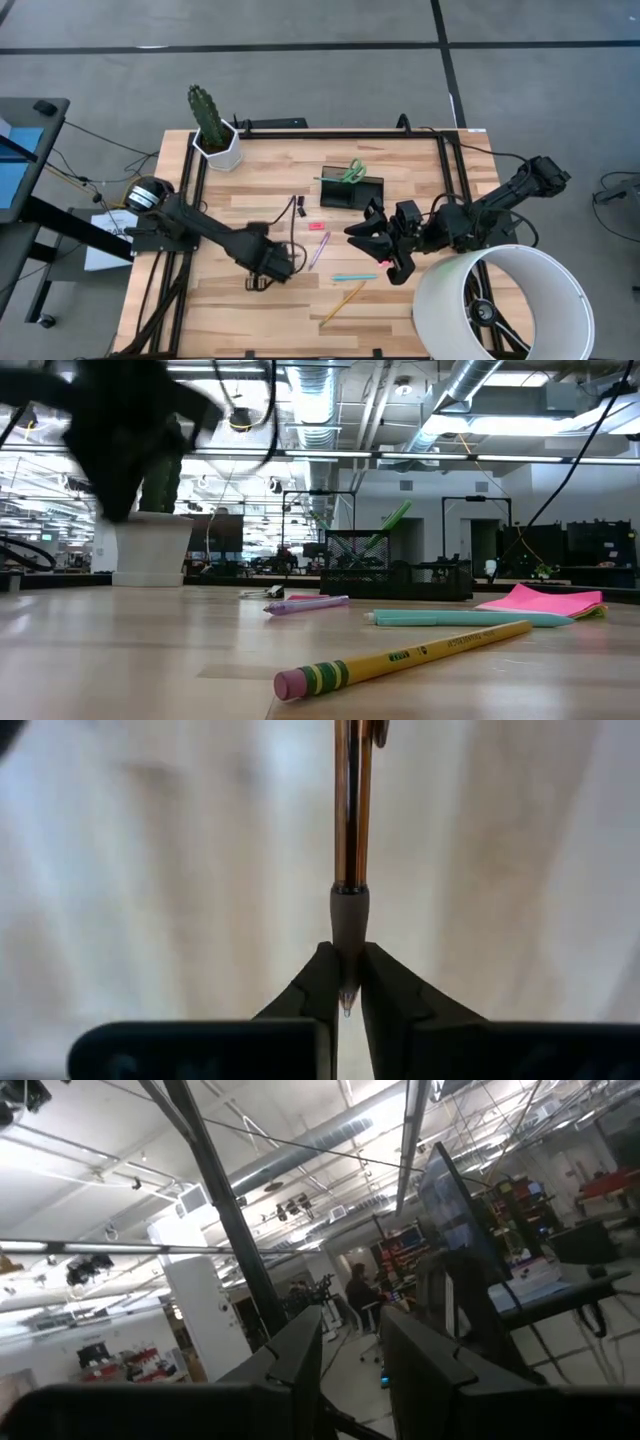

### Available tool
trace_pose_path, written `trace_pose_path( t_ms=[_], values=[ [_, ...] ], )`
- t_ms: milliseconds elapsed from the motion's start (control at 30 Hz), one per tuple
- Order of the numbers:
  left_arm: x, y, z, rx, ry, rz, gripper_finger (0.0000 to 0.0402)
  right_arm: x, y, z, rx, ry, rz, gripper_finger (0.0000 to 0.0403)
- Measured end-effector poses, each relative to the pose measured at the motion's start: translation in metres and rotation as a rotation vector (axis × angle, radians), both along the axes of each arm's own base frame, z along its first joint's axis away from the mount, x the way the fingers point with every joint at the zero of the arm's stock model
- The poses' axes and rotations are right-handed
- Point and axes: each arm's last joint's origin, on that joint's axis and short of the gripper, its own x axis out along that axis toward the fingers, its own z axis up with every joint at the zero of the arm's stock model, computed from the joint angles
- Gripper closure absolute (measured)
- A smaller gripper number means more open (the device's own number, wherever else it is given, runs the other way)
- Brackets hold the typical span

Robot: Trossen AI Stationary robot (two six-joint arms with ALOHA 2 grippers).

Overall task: Pick and place office supplies into organizer
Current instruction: Put the brown pen into the black desk organizer

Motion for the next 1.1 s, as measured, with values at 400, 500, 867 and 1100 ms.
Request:
trace_pose_path(
  t_ms=[400,500,867,1100],
  values=[
    [0.035,0.075,0.094,0.717,0.132,-0.543,0.0392,-0.002,0.005,0.0,0.075,0.008,0.05,0.0305],
    [0.05,0.101,0.096,0.809,0.155,-0.581,0.0392,-0.005,0.008,0.002,0.085,-0.009,0.061,0.0305],
    [0.084,0.18,0.085,0.825,0.173,-0.557,0.0392,-0.01,0.017,0.002,0.085,-0.01,0.096,0.0305],
    [0.098,0.19,0.049,0.817,0.445,-0.733,0.0391,-0.008,0.014,0.002,0.075,-0.006,0.082,0.0305]
  ],
)
